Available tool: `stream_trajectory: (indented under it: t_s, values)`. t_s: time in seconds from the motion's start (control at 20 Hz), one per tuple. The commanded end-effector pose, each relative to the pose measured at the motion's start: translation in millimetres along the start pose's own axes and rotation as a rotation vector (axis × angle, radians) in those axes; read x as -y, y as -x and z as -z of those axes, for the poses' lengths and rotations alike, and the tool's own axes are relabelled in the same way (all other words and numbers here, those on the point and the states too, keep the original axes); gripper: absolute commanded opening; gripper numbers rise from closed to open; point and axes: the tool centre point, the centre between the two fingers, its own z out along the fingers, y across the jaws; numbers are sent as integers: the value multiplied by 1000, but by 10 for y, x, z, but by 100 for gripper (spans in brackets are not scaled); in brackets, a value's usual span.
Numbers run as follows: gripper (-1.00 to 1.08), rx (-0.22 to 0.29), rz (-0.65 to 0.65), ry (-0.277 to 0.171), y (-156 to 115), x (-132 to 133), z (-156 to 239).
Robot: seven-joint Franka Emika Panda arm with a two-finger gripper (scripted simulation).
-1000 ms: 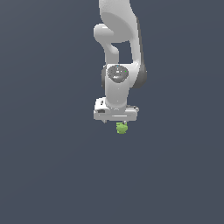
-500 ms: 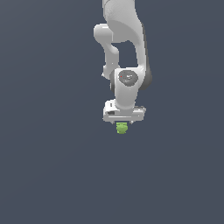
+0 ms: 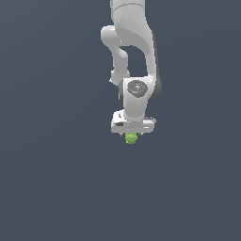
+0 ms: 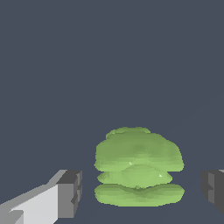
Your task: Pick up the object and move it to a goal position.
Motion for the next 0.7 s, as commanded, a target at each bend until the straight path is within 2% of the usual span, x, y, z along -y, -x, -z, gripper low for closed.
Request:
stream_trajectory:
  t_s: [0.0, 0.4, 0.45, 0.65]
  values:
    - [100, 1, 0, 0, 10, 3, -130]
    - [100, 0, 0, 0, 2, 8, -315]
    - [-100, 0, 0, 0, 2, 8, -315]
    - [-100, 0, 0, 0, 2, 8, -315]
